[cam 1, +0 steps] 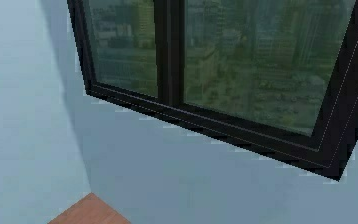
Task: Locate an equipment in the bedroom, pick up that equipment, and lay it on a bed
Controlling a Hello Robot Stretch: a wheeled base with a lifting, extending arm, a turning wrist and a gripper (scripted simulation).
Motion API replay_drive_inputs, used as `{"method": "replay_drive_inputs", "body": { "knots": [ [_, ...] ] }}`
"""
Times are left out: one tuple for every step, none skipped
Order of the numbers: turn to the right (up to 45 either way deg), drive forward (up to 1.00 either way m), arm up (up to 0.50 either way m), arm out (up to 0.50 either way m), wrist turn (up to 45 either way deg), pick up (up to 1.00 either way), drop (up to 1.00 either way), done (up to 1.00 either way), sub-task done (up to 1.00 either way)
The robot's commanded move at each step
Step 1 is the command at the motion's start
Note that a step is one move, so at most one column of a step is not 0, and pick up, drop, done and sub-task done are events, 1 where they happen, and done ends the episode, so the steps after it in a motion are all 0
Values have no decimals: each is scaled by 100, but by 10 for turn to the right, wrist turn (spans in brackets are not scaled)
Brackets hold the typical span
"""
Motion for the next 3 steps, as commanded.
{"method": "replay_drive_inputs", "body": {
  "knots": [
    [0,0,-30,0,0,0,0,0,0],
    [0,0,0,0,0,100,0,0,0],
    [0,0,10,0,0,0,0,0,0]
  ]
}}
